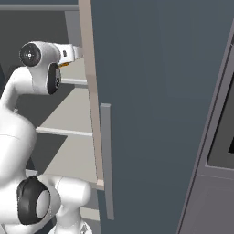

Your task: Take the lemon wedge, orange, and lemon from the freezer and place them in the bowl on the counter.

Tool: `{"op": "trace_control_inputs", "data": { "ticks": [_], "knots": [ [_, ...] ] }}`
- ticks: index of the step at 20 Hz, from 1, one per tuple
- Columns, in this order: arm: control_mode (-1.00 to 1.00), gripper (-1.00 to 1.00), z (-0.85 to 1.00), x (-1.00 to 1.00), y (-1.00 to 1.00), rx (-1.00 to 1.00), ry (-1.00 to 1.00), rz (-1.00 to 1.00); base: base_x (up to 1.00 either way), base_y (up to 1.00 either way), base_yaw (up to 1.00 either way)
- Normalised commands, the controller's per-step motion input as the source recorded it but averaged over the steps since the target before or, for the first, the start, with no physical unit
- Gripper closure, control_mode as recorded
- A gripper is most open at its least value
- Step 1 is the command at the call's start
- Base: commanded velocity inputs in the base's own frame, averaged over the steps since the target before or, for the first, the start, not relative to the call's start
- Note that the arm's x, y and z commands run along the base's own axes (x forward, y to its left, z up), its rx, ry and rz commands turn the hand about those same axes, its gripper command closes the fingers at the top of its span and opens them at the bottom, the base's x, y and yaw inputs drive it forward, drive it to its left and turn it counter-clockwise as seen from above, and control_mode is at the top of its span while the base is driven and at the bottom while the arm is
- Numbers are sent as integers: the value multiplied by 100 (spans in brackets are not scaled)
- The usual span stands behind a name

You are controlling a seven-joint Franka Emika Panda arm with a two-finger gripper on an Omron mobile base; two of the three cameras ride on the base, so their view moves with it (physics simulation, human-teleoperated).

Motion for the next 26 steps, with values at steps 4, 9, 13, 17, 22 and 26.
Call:
{"op": "trace_control_inputs", "data": {
  "ticks": [4, 9, 13, 17, 22, 26],
  "knots": [
    [-100, 100, 67, -100, -15, 29, 6, -26, 0, 0, 0],
    [-100, 100, 55, -100, -23, 33, 38, -24, 0, 0, 0],
    [-100, 100, -13, -100, -30, 28, 53, -24, 0, 0, 0],
    [-100, 100, -49, -68, -22, 13, 28, -20, 0, 0, 0],
    [-100, 100, -21, -19, -18, 9, 5, -10, 0, 0, 0],
    [-100, 100, -35, -31, -21, 15, 10, -11, 0, 0, 0]
  ]
}}
